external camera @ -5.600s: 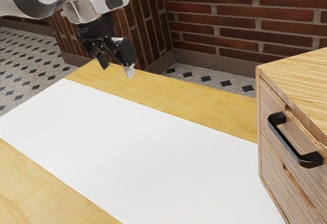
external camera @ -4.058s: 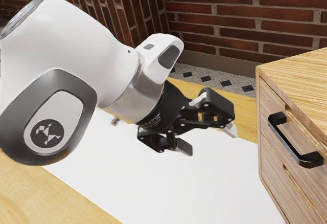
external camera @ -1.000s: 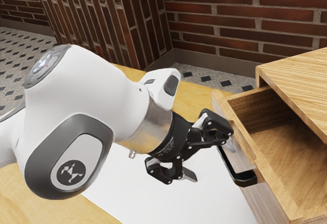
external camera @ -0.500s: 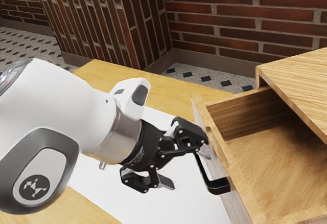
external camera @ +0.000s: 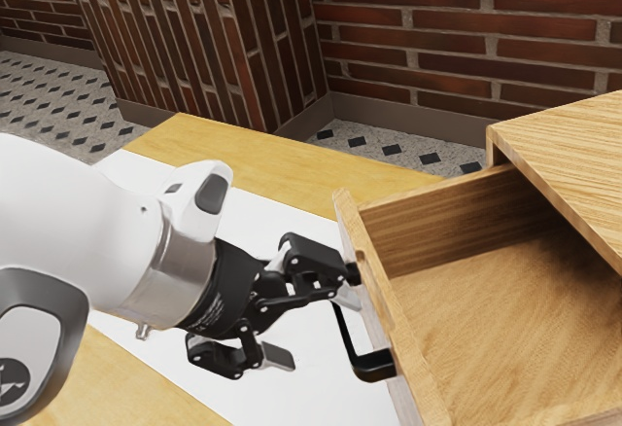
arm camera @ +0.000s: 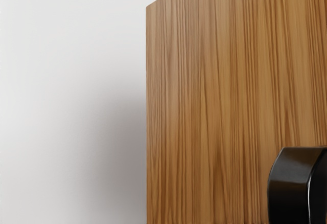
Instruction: Pull the drawer handle with one arm to open the drawer
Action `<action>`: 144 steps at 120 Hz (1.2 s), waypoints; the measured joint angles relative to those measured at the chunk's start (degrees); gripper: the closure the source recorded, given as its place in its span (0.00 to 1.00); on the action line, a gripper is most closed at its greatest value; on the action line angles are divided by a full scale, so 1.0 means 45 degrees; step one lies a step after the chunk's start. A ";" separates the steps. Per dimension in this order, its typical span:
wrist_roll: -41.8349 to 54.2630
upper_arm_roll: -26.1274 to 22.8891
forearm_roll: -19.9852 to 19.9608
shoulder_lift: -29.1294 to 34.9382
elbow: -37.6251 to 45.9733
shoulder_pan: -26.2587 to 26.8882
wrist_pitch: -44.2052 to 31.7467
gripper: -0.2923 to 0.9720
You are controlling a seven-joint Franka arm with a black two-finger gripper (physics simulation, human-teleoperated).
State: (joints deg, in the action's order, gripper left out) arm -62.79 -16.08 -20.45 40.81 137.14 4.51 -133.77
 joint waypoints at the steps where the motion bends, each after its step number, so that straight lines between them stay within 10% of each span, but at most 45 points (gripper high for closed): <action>1: -0.0001 0.0005 0.0001 0.0035 0.0030 0.0002 0.0002 0.25; 116: -0.0081 0.0836 0.0018 0.3343 0.1850 0.0364 0.1162 0.25; 144: -0.0084 0.1360 0.0521 0.4075 -0.0906 0.0285 0.4226 0.25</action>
State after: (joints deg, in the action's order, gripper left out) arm -63.17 -9.96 -18.10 59.15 133.06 5.79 -114.75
